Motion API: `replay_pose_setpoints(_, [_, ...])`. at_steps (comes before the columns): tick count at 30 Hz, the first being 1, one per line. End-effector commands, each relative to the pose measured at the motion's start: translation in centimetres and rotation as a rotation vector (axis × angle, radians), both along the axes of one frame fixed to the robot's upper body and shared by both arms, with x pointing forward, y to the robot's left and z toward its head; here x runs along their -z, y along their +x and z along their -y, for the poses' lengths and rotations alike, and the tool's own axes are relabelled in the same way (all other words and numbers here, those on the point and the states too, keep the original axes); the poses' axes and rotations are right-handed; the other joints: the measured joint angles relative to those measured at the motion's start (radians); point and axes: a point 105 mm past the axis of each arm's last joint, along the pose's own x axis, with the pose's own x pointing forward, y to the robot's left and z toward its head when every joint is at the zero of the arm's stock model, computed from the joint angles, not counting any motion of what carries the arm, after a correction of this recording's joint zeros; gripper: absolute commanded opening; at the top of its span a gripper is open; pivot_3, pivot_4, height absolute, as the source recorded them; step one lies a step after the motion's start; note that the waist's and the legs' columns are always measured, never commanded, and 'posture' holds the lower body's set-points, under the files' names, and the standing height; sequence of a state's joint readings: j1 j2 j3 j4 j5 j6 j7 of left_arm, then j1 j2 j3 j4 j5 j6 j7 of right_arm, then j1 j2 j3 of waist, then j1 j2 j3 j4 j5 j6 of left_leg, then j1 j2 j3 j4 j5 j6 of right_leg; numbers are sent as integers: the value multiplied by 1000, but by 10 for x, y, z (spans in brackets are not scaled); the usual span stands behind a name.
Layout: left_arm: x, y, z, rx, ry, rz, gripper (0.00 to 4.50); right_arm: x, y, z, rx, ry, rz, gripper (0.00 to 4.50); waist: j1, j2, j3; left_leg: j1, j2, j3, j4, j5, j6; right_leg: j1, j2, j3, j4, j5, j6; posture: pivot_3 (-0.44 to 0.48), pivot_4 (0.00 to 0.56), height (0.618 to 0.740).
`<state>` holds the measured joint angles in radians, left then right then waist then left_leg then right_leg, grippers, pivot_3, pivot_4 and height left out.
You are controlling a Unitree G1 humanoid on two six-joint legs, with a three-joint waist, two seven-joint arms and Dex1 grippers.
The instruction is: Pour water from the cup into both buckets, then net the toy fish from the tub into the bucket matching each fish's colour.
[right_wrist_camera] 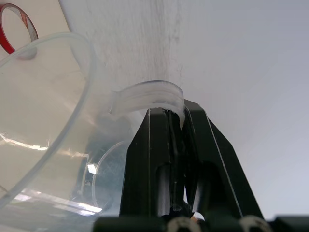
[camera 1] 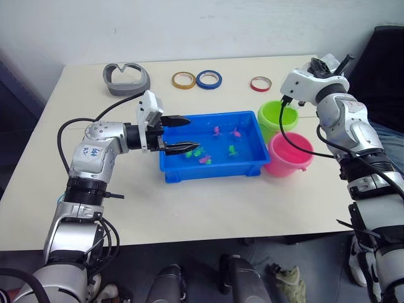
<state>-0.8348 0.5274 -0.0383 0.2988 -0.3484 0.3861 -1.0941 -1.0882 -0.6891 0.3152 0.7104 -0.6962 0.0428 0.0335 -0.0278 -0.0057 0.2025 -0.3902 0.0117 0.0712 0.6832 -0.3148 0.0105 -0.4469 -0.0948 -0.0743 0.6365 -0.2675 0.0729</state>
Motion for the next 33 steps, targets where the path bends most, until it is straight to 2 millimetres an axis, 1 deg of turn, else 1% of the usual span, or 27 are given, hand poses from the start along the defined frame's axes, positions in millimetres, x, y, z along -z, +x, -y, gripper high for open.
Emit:
replay_pose_setpoints(1, [-9,-4,-4,-1,2,44,4500,-23,-4,-2,-7,-3,69,53,0,0,0,0,0,0,0,0,0,0,0,0,0,0,0,0,150,713])
replay_pose_setpoints(2, [-9,-4,-4,-1,3,44,4500,-23,-3,-1,-6,4,68,53,0,0,0,0,0,0,0,0,0,0,0,0,0,0,0,0,150,713])
replay_pose_setpoints(4, [-10,-4,-4,-1,3,44,4500,-20,-2,7,6,164,59,53,-1,0,0,0,0,0,0,0,0,0,0,0,0,0,0,0,150,713])
replay_pose_setpoints(5, [-10,-5,-4,2,-1,42,4500,-18,-2,14,17,282,57,53,-1,0,0,0,0,0,0,0,0,0,0,0,0,0,0,0,150,713])
replay_pose_setpoints(6, [-11,-5,-4,5,-4,40,4500,-16,-1,18,24,361,55,53,-1,0,0,0,0,0,0,0,0,0,0,0,0,0,0,0,150,713])
replay_pose_setpoints(8, [-12,-8,-3,20,-15,31,4500,-18,-4,29,36,475,78,53,0,0,0,0,0,0,0,0,0,0,0,0,1,0,0,0,150,713])
replay_pose_setpoints(10, [-14,-12,-1,44,-22,19,4500,-19,-8,41,50,612,94,53,1,0,0,0,0,0,0,0,0,0,0,0,1,0,0,0,150,713])
replay_pose_setpoints(12, [-17,-18,1,94,-23,22,4500,-23,-16,58,53,801,116,53,4,0,0,0,0,-1,0,0,0,0,0,0,0,0,0,0,150,713])
replay_pose_setpoints(13, [-17,-20,1,108,-22,23,4500,-24,-19,63,52,864,123,53,5,0,0,-1,0,-1,0,0,0,0,0,0,0,0,0,0,150,713])
replay_pose_setpoints(15, [-20,-26,4,154,-20,24,4500,-26,-34,80,44,1028,146,53,6,0,0,-1,0,-1,0,0,0,0,0,1,0,0,0,0,150,713])
replay_pose_setpoints(16, [-20,-28,4,167,-19,24,4500,-26,-40,84,41,1074,152,53,7,0,0,-1,0,-2,0,0,0,0,0,1,0,0,0,0,150,713])
replay_pose_setpoints(18, [-20,-31,6,190,-19,23,4500,-25,-63,100,42,1197,188,53,8,0,0,-1,0,-3,0,0,0,0,0,3,0,0,0,0,150,713])
replay_pose_setpoints(20, [-18,-33,8,204,-18,21,4500,-21,-81,110,46,1278,212,53,14,0,0,-1,0,-3,0,0,0,0,0,4,0,0,0,0,150,713])
replay_pose_setpoints(22, [-15,-33,9,210,-20,16,4500,-12,-95,115,55,1350,215,53,17,0,0,-1,0,-2,1,0,0,0,0,5,1,0,0,0,150,713])
replay_pose_setpoints(24, [-11,-33,14,220,-28,9,4500,8,-113,122,67,1473,240,53,17,0,0,0,0,-1,1,0,0,0,0,6,2,0,0,0,150,713])
replay_pose_setpoints(25, [-10,-33,15,222,-31,7,4500,13,-119,123,69,1511,251,53,18,0,0,1,0,-1,1,0,0,1,1,6,2,0,0,0,150,713])
replay_pose_setpoints(27, [-9,-33,21,233,-49,2,4500,32,-130,128,105,1561,275,53,20,0,0,2,0,-1,0,0,0,1,1,7,3,0,0,0,150,713])
replay_pose_setpoints(30, [-8,-32,28,244,-57,1,4500,58,-136,132,154,1636,298,53,23,0,0,2,0,0,1,0,0,1,1,8,4,0,0,0,150,713])
replay_pose_setpoints(33, [-10,-31,31,248,-66,5,4500,79,-133,135,190,1690,323,53,21,0,0,3,-1,1,1,1,1,1,1,10,5,0,0,0,150,713])
